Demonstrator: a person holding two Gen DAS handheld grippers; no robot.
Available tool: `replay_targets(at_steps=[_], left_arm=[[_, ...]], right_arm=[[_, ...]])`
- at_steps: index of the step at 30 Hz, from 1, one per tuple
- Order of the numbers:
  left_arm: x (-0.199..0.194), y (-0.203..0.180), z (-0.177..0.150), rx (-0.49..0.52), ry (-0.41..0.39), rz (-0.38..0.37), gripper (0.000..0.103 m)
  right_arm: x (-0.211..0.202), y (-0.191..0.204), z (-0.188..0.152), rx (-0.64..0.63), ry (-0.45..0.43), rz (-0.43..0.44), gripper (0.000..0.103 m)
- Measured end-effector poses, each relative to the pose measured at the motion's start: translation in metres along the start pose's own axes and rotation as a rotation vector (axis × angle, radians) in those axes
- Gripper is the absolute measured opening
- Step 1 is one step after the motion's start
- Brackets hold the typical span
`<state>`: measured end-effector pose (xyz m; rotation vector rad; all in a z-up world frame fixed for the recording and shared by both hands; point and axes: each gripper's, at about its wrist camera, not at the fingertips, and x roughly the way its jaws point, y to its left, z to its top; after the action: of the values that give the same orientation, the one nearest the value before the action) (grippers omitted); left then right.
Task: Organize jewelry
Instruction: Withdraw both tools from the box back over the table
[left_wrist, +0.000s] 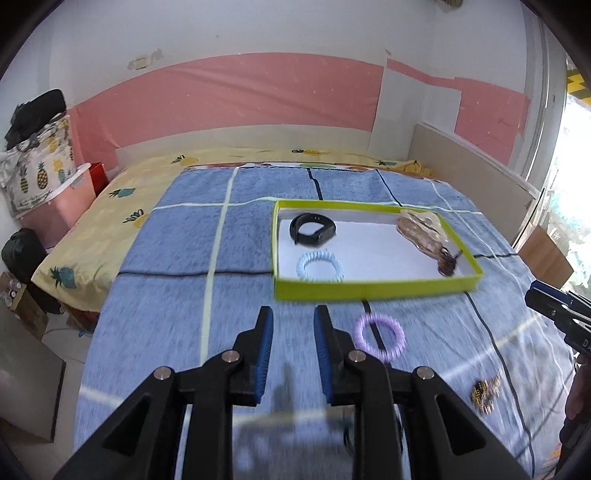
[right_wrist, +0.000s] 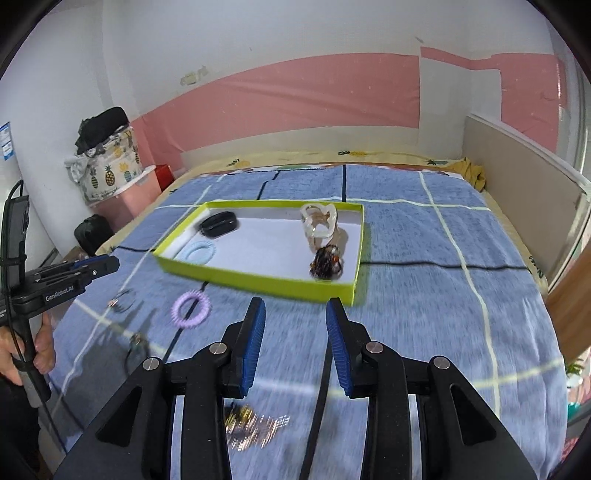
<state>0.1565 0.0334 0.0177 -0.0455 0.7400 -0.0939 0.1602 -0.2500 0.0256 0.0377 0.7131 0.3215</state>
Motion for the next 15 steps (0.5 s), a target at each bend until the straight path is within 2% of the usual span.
replay_targets(at_steps=[8, 15], left_arm=[[-0.052, 0.004, -0.045, -0.013, -0.034, -0.016, 0.024], [-0.075, 0.008, -0.074, -0.023, -0.038, -0.019, 0.024]], right_arm=[[-0.048, 0.017, -0.039, -0.014, -0.028, 0.022, 0.035], [-0.068, 0.029, -0.067, -0.026, -0.023, 0.043, 0.035]])
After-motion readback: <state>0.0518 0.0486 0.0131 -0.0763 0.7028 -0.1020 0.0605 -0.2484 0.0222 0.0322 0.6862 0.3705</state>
